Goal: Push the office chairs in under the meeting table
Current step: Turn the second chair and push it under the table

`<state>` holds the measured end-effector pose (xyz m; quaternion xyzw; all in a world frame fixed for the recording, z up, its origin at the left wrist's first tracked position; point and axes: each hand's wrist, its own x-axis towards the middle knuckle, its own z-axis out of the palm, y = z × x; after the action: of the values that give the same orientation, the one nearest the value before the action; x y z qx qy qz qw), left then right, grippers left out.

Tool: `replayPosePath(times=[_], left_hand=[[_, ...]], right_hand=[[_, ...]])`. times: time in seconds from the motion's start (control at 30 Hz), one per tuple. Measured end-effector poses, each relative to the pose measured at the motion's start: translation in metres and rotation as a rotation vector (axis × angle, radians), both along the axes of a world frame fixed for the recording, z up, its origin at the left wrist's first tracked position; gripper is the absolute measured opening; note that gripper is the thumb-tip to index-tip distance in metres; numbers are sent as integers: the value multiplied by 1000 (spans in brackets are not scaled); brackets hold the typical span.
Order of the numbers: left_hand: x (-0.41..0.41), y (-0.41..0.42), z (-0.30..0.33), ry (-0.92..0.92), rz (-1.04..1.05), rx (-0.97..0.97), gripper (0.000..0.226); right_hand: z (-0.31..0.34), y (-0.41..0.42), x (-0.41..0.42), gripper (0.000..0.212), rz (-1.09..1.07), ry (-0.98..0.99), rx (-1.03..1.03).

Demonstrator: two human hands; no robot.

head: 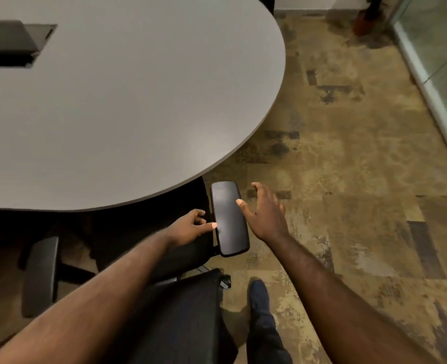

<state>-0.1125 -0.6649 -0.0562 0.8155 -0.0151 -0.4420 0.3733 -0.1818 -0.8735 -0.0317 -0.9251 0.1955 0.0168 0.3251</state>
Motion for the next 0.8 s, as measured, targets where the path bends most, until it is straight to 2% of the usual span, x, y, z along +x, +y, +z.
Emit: replayPosePath(times=[0.1, 0.2, 0.37, 0.43, 0.5, 0.6, 0.73, 0.8], left_hand=[[1, -9, -14, 30, 88, -6, 72], [3, -19, -34, 140, 134, -18, 82], [-12, -33, -66, 431, 359, -145, 106], [-19, -41, -71, 514, 459, -220, 102], [-24, -49, -74, 573, 592, -303, 93], [-35, -63, -74, 453, 734, -328, 91], [-52, -79, -69, 98, 770, -134, 101], [-57, -82, -67, -21, 736, -43, 103]], right_hand=[[-27, -4, 17, 67, 46, 41, 47], [-57, -8, 32, 69, 53, 102, 149], [-92, -8, 54, 71, -118, 197, 578], [-101, -4, 60, 63, -169, 243, 805], [-107, -1, 65, 54, -197, 271, 941], [-111, 4, 71, 55, -218, 302, 1017], [-104, 6, 76, 61, -235, 382, 977], [-100, 4, 77, 61, -238, 415, 938]])
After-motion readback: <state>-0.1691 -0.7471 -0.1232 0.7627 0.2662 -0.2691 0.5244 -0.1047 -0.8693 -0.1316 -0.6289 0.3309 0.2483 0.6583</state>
